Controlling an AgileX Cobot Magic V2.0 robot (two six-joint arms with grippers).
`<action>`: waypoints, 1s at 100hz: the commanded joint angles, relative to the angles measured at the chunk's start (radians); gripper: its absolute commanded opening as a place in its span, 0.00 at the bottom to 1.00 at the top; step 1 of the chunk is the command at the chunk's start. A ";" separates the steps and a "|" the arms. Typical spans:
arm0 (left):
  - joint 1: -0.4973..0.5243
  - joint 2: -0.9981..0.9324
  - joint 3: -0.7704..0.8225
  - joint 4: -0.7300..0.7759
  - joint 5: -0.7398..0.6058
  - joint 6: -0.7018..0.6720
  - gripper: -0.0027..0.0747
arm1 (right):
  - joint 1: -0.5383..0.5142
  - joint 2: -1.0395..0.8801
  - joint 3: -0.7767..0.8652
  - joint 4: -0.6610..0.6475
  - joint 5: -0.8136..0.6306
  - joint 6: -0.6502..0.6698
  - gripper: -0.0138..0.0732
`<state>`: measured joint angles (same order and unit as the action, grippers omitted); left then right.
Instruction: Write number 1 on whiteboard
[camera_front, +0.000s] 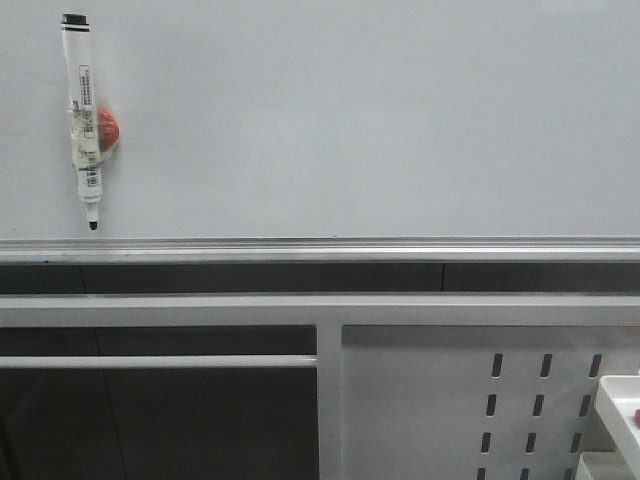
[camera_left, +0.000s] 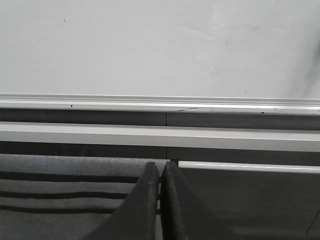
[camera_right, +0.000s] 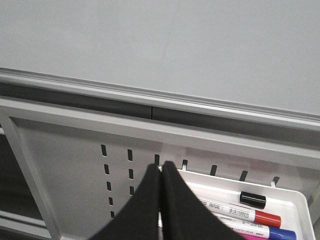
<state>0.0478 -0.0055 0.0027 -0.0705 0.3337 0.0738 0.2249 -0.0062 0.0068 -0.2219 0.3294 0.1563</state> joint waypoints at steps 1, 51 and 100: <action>0.001 -0.022 0.036 -0.004 -0.072 -0.007 0.01 | -0.006 -0.024 0.014 -0.013 -0.073 -0.009 0.08; 0.001 -0.022 0.036 -0.698 -0.298 -0.007 0.01 | -0.006 -0.024 0.014 0.307 -0.526 0.002 0.08; -0.022 0.002 -0.172 -0.788 -0.107 0.296 0.01 | 0.009 -0.022 -0.191 0.415 -0.274 0.012 0.08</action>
<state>0.0351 -0.0055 -0.0657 -0.8635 0.2281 0.2357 0.2269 -0.0078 -0.0835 0.2179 0.0122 0.1697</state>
